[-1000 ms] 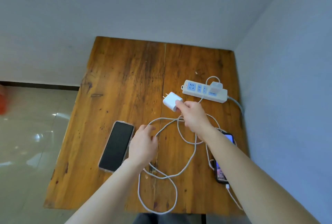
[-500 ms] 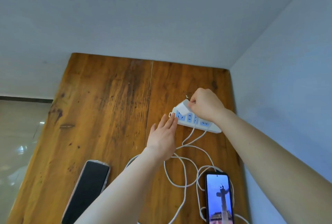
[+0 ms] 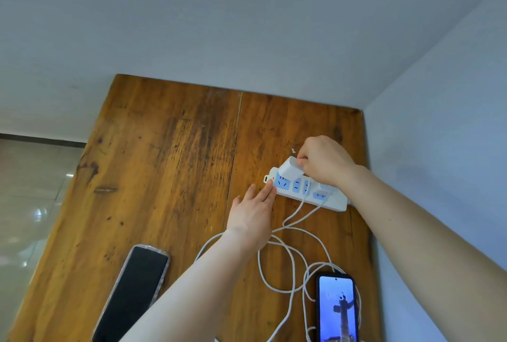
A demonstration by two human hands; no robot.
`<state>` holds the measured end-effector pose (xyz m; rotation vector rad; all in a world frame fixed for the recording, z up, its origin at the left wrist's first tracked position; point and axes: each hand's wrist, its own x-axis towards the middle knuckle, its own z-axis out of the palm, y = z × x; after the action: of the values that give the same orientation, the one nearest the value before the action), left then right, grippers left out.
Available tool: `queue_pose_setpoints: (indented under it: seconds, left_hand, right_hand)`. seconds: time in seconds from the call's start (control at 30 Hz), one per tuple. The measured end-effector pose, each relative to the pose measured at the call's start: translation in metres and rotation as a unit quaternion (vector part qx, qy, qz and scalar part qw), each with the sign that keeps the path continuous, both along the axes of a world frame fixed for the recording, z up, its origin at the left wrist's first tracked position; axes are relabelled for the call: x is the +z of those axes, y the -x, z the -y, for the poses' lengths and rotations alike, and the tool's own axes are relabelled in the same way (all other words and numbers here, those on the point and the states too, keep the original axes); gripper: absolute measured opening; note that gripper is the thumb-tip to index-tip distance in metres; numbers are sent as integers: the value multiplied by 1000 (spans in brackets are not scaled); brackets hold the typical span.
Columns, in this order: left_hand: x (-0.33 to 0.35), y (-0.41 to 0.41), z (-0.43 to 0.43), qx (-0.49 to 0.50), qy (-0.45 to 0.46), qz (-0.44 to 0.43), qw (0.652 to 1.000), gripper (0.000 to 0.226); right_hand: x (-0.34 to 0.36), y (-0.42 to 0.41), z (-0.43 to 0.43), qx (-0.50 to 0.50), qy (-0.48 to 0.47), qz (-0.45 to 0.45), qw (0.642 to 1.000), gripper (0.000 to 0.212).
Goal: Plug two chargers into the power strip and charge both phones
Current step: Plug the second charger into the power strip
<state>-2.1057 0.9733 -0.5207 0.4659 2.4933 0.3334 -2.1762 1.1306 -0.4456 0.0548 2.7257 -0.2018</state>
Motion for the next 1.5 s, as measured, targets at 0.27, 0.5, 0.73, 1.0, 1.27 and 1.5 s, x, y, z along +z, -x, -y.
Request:
queue_pose_setpoints:
  seconds: [0.27, 0.5, 0.73, 1.0, 1.27, 1.5]
  left_hand:
    - [3, -1, 0, 3, -7, 6, 1000, 82]
    - [3, -2, -1, 1, -6, -5, 1000, 83]
    - [5, -2, 0, -2, 3, -3, 1000, 84]
    - [4, -1, -3, -1, 10, 19, 1000, 84]
    - [27, -9, 23, 76, -80, -44, 993, 66]
    - [35, -64, 105, 158, -109, -86, 978, 49]
  right_hand:
    - [4, -8, 17, 105, -56, -50, 992, 23]
    - [-3, -16, 26, 115, -27, -43, 992, 11]
    - [-6, -19, 31, 88, -29, -47, 995, 24]
    - [-13, -27, 34, 82, -45, -65, 994, 32]
    - [-14, -53, 43, 59, -68, -163, 983, 30]
    - [-9, -126, 101, -20, 13, -176, 984, 26]
